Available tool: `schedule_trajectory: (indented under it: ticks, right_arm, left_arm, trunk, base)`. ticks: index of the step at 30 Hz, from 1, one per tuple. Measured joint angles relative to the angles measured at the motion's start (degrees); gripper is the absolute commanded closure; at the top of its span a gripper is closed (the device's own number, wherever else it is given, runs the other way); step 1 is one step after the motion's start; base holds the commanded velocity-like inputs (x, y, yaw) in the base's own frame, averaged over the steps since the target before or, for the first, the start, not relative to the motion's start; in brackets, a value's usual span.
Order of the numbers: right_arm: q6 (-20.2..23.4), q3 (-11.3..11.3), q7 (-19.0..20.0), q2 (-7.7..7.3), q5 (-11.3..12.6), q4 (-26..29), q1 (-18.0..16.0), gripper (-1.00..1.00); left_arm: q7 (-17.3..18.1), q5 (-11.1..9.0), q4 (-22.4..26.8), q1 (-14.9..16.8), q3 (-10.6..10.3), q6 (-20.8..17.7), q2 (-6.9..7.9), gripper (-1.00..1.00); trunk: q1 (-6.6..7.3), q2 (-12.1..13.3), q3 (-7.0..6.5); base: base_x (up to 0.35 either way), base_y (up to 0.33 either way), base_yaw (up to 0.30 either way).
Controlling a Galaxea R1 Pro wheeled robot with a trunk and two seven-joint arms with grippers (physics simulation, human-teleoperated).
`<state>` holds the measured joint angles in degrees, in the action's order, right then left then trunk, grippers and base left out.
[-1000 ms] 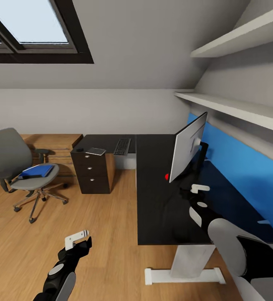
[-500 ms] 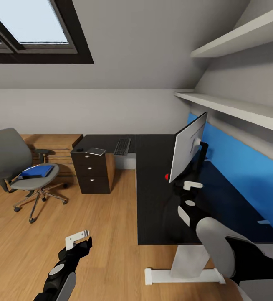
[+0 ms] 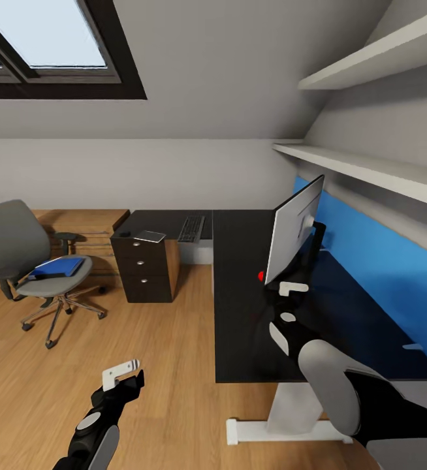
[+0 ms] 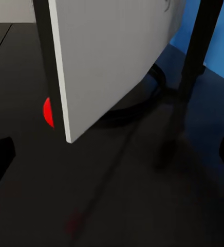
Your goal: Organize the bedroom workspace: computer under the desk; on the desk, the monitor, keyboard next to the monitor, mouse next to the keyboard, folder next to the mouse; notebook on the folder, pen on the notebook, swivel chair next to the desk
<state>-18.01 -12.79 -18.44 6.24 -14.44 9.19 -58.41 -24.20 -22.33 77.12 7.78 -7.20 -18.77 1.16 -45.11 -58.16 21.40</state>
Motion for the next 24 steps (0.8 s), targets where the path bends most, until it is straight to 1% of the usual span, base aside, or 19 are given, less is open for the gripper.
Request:
schedule_trajectory:
  ticks: [5, 11, 17, 19, 20, 21, 23, 24]
  right_arm:
    - [0.0, 0.0, -0.2, 0.56, -0.1, 0.0, 0.1, -1.0]
    - [0.0, 0.1, -1.3, 1.82, -0.2, 0.3, 0.4, -1.0]
    - [1.5, 0.1, -1.7, 2.12, -0.2, 0.9, 0.5, -1.0]
    - [2.3, 0.1, -1.7, 2.14, -0.1, 1.3, 0.5, -1.0]
    - [3.4, 0.1, -1.7, 2.23, -0.1, 2.4, 0.5, -1.0]
    - [6.1, 0.1, -1.8, 2.51, 0.0, 5.1, 0.9, -1.0]
    - [7.2, 0.0, -1.8, 2.62, 0.1, 6.6, 1.4, -1.0]
    - [8.3, 0.1, -1.8, 2.76, 0.1, 8.4, 2.0, -1.0]
  left_arm:
    - [0.0, -0.1, -0.2, 0.0, 0.0, 0.0, 0.0, -1.0]
    - [0.0, -0.1, -1.6, 0.0, -0.1, 0.0, -0.08, -1.0]
    - [0.0, 0.0, -3.2, 0.0, -0.2, 0.1, -0.17, -1.0]
    - [0.0, 0.0, -3.3, 0.0, -0.2, 0.1, -0.17, -1.0]
    - [0.0, 0.0, -3.4, 0.0, -0.2, 0.0, -0.17, -1.0]
    - [0.1, -0.1, -3.5, 0.0, -0.2, 0.0, -0.21, -1.0]
    - [0.1, -0.1, -3.5, 0.0, -0.2, 0.0, -0.23, -1.0]
    - [0.1, -0.1, -3.5, 0.0, -0.2, 0.1, -0.23, -1.0]
  trunk:
    - [0.0, 0.0, 0.0]
    - [0.0, 0.0, 0.0]
    - [0.0, 0.0, 0.0]
    - [0.0, 0.0, 0.0]
    - [0.0, 0.0, 0.0]
    - [0.0, 0.0, 0.0]
    - [0.0, 0.0, 0.0]
    - [0.0, 0.0, 0.0]
  base:
    - [0.0, 0.0, 0.0]
    - [0.0, 0.0, 0.0]
    - [0.0, 0.0, 0.0]
    - [0.0, 0.0, 0.0]
    - [0.0, 0.0, 0.0]
    - [0.0, 0.0, 0.0]
    - [0.0, 0.0, 0.0]
    - [0.0, 0.0, 0.0]
